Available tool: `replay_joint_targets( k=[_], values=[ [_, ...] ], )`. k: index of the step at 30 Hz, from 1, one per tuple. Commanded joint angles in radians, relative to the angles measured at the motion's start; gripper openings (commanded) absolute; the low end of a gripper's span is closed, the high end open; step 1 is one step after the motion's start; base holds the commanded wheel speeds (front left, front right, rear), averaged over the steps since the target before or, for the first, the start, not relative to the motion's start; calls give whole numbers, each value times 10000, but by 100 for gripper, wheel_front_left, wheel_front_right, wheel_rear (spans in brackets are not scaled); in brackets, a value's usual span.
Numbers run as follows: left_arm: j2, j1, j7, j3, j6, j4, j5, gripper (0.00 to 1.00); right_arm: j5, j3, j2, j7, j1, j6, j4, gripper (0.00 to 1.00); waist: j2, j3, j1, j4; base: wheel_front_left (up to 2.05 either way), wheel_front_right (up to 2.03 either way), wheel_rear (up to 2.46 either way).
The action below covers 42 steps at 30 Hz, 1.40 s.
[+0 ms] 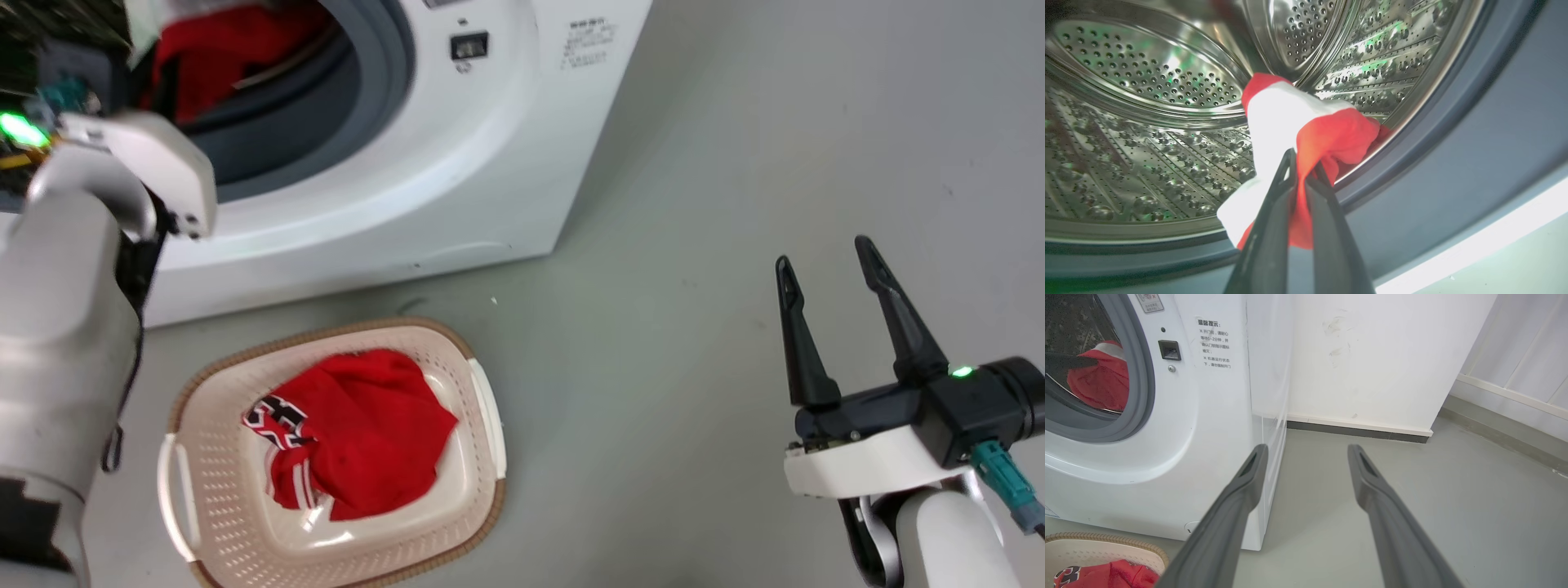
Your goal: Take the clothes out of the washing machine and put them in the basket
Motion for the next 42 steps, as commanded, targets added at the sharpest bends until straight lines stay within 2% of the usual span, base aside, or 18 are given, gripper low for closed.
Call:
replay_joint_targets(
  k=[1, 6, 16, 22, 26, 30, 34, 42],
  values=[
    [-66, 503, -295, -23, 153, -274, -41, 0, -38, -29, 8, -24, 235, -14, 71, 100, 0, -926, 1, 541, 0, 0, 0],
    [5, 1842, -759, 72, 692, -1630, -37, 0, -93, -67, 8, -24, 588, -14, 214, 100, 0, -1731, 1, 797, 0, 0, 0],
    [458, 4433, -881, 537, 2251, -6332, -35, 0, -210, -347, 11, -25, 1030, -14, 340, 100, 0, -2904, 1, 1471, 0, 0, 0],
    [767, 5946, -403, 605, 3118, -8871, -70, 0, -158, -461, 11, -24, 1242, -14, 388, 100, 0, -3347, 1, 1791, 0, 0, 0],
    [948, 6818, 37, 449, 3454, -10074, -132, 0, -160, -496, 9, -24, 1348, -14, 376, 100, 0, -3423, 1, 1984, 0, 0, 0],
    [998, 7554, 340, 260, 3579, -10531, -304, 0, -180, -478, 9, -24, 1269, -14, 349, 100, 0, -3280, 1, 2110, 0, 0, 0],
    [1022, 8017, 421, -99, 3346, -10222, -369, 0, -222, -401, 11, -24, 1142, -14, 294, 100, 0, -2967, 1, 2132, 0, 0, 0],
    [515, 7808, 162, -868, 2498, -7670, -460, 0, -345, -346, 11, -24, 719, -14, 194, 100, 0, -1863, 1, 1869, 0, 0, 0]
  ],
)
